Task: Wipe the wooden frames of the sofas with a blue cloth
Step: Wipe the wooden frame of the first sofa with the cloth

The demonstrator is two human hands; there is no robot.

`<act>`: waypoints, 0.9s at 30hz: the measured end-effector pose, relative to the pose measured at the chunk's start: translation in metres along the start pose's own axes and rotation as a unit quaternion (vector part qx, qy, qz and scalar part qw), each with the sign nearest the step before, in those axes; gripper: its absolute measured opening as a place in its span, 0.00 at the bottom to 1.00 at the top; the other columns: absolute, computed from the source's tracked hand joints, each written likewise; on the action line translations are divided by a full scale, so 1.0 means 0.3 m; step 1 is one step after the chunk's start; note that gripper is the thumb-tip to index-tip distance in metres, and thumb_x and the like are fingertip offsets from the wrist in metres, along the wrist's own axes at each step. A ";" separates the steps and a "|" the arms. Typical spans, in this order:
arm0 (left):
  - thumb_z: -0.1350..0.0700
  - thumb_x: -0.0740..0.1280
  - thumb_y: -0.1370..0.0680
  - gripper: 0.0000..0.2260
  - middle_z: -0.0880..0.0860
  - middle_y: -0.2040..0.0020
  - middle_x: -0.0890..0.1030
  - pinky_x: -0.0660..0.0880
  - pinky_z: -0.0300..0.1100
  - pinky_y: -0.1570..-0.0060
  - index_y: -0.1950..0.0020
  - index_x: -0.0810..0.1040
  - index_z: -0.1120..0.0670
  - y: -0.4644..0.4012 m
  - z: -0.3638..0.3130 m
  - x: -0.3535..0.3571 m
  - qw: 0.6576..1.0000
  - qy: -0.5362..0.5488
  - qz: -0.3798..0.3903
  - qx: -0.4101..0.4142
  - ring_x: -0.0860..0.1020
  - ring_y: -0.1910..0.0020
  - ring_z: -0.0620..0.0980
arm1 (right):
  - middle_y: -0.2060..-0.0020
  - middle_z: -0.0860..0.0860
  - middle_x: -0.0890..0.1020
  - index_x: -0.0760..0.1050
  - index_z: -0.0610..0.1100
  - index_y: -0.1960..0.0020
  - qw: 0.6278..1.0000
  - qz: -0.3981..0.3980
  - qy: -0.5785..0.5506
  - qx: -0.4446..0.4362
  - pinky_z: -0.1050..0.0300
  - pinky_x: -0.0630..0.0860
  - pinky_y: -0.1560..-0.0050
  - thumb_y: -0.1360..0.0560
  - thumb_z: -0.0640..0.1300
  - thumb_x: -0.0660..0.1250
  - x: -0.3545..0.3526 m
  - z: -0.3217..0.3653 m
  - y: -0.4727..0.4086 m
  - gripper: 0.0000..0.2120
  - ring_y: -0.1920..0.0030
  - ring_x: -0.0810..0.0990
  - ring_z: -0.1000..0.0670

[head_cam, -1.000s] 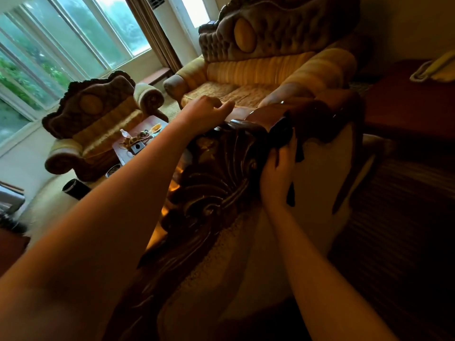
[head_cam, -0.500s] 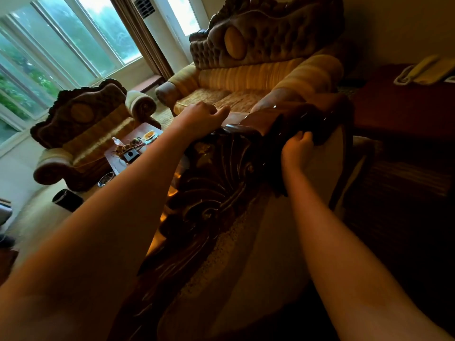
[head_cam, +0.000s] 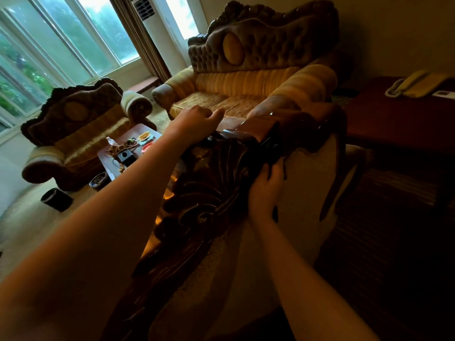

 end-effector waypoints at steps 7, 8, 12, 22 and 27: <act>0.41 0.53 0.19 0.24 0.57 0.53 0.81 0.75 0.53 0.44 0.49 0.80 0.58 0.003 0.004 -0.007 1.000 0.023 -0.007 -0.010 0.78 0.51 0.54 | 0.40 0.47 0.77 0.72 0.41 0.36 0.999 -0.001 -0.026 0.044 0.62 0.71 0.41 0.18 0.39 0.55 0.002 0.008 0.015 0.13 0.35 0.72 0.45; 0.41 0.53 0.19 0.24 0.57 0.53 0.81 0.75 0.52 0.44 0.49 0.80 0.58 0.005 0.002 -0.008 1.000 0.026 -0.010 -0.008 0.78 0.50 0.54 | 0.40 0.45 0.77 0.71 0.40 0.34 0.998 0.009 -0.036 0.056 0.57 0.72 0.40 0.19 0.39 0.55 0.011 0.011 0.061 0.14 0.36 0.73 0.44; 0.43 0.53 0.18 0.24 0.58 0.48 0.81 0.73 0.51 0.42 0.44 0.80 0.59 0.012 -0.002 -0.015 0.998 0.048 -0.021 -0.021 0.78 0.47 0.54 | 0.34 0.46 0.74 0.68 0.43 0.30 0.995 0.070 -0.064 -0.020 0.57 0.70 0.36 0.19 0.39 0.56 0.067 0.136 0.191 0.18 0.35 0.72 0.50; 0.57 0.49 0.17 0.20 0.66 0.48 0.80 0.72 0.53 0.45 0.48 0.76 0.67 0.029 0.027 -0.045 0.990 0.085 -0.089 -0.061 0.77 0.47 0.64 | 0.75 0.55 0.68 0.64 0.50 0.71 0.936 0.244 0.213 -0.139 0.59 0.62 0.67 0.24 0.37 0.60 0.227 0.345 -0.143 0.18 0.72 0.66 0.55; 0.58 0.49 0.16 0.19 0.68 0.46 0.77 0.69 0.50 0.47 0.45 0.74 0.69 0.053 0.030 -0.064 0.984 0.096 -0.114 -0.099 0.75 0.45 0.65 | 0.62 0.56 0.80 0.79 0.41 0.52 0.934 0.300 0.123 -0.153 0.72 0.70 0.58 0.22 0.37 0.60 0.160 0.340 -0.010 0.09 0.60 0.76 0.63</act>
Point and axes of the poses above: each hand's wrist, its own y-axis away from the middle knuckle, its own x-axis out of the palm, z = x × y, the point moved 6 cm from there along -y, towards the middle knuckle
